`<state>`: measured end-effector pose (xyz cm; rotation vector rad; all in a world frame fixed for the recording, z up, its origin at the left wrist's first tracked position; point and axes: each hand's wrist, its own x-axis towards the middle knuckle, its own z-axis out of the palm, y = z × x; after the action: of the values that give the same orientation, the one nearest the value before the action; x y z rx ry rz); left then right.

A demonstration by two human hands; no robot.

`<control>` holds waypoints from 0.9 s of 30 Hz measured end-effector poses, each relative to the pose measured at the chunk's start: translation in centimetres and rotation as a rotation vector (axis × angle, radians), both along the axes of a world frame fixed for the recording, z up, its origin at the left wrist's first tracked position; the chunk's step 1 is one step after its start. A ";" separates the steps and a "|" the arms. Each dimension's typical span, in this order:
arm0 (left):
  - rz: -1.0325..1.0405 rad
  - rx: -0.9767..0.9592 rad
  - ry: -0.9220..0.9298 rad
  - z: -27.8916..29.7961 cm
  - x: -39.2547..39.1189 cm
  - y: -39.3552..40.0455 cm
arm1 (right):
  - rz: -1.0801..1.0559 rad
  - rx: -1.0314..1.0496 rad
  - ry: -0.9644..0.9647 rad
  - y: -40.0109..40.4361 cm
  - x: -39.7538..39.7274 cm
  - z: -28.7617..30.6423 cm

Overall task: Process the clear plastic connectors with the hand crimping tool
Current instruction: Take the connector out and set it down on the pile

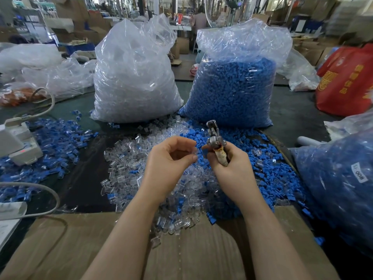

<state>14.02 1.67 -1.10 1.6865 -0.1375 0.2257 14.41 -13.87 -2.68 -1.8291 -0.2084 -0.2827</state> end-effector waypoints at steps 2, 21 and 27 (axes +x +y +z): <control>0.015 0.007 0.002 0.0 0.0 -0.3 | -0.005 0.027 -0.041 0.2 0.0 0.1; 0.133 0.075 -0.112 -0.5 0.0 -0.9 | -0.001 -0.006 -0.134 1.0 -0.3 0.0; 0.154 0.118 -0.121 -0.9 0.2 -1.2 | -0.027 -0.047 -0.152 1.1 -0.3 -0.2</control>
<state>14.26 0.49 -1.98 1.8029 -0.1126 0.4424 14.14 -12.80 -2.89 -1.8596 -0.2981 -0.4400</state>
